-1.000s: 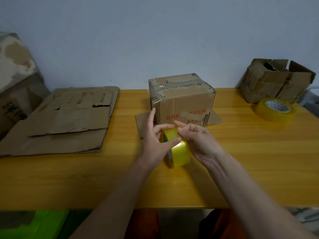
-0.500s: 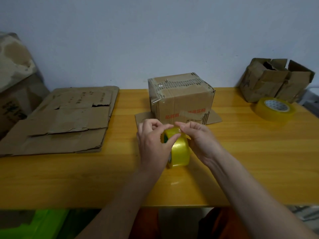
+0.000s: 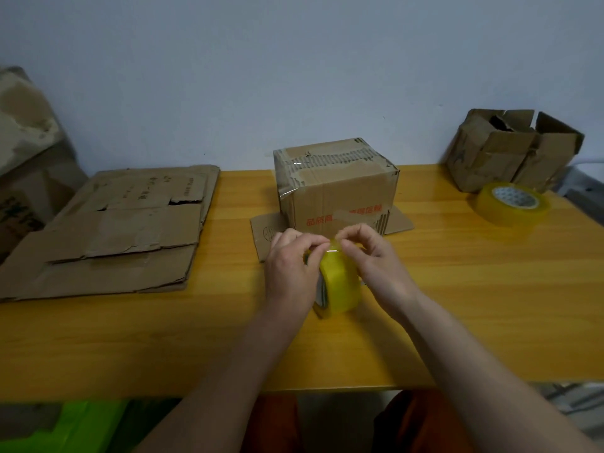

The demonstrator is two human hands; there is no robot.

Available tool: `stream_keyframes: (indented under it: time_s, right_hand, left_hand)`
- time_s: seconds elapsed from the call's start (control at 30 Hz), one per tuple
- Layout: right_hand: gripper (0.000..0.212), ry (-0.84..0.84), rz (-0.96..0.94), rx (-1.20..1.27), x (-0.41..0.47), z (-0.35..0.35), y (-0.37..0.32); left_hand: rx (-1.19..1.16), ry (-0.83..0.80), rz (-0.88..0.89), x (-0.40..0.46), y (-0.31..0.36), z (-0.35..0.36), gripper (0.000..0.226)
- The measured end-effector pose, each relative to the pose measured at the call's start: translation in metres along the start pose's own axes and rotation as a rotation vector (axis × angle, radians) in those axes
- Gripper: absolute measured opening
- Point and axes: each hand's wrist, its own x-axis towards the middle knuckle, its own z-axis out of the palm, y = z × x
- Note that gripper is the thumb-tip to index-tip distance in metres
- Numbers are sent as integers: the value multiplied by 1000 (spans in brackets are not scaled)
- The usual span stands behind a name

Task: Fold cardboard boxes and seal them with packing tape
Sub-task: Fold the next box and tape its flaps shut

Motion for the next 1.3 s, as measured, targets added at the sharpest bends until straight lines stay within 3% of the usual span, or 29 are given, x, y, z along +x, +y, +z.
stream_keyframes:
  time_s: [0.1, 0.13, 0.2, 0.27, 0.33, 0.37, 0.47, 0.57, 0.67, 0.8, 0.9, 1.0, 1.1, 1.2, 1.3]
  right_hand:
    - [78, -31, 120, 21, -2, -10, 1]
    - [85, -47, 202, 19, -3, -14, 1]
    - [64, -139, 295, -35, -3, -24, -4]
    - [35, -185, 278, -88, -7, -35, -9]
    - [27, -151, 240, -132, -10, -50, -15]
    - [27, -130, 211, -188, -10, -60, -17]
    - [30, -68, 179, -522, -8, -87, -13]
    - [31, -54, 241, -866, -9, -102, 4]
    - [29, -102, 295, -985, -11, -113, 23]
    - [59, 16, 204, -760, -1, -108, 24]
    - [51, 93, 103, -197, 16, -82, -1]
    - [48, 32, 136, 259, 38, -58, -21]
    - [54, -4, 193, 290, 53, -44, -43]
    - [59, -39, 194, 204, 68, -36, -64]
    - [61, -70, 222, 179, 84, -23, -75]
  left_hand:
    - [-109, -10, -136, 1, 6, 3, 6]
    - [-145, -14, -170, 1, 8, 4, 7]
    - [-171, -42, -162, -1, 11, 5, 16]
    - [-111, -101, -131, -1, 17, 5, 56]
    - [50, -86, -82, 4, 23, 5, 83]
    - [129, -47, -49, 11, 27, 3, 81]
    - [225, -8, 68, 51, 34, 1, 47]
    - [423, -247, 52, 100, 26, 3, 42]
    - [593, -537, -6, 129, 19, 2, 52]
    - [834, -550, 122, 127, 32, -4, 70]
    - [866, -511, 174, 128, 52, -14, 78]
    - [688, -509, 40, 141, 51, -31, 85]
    - [601, -552, -64, 142, 28, -51, 96]
    - [413, -693, -211, 130, 12, -69, 73]
    - [250, -687, -249, 123, 2, -76, 75]
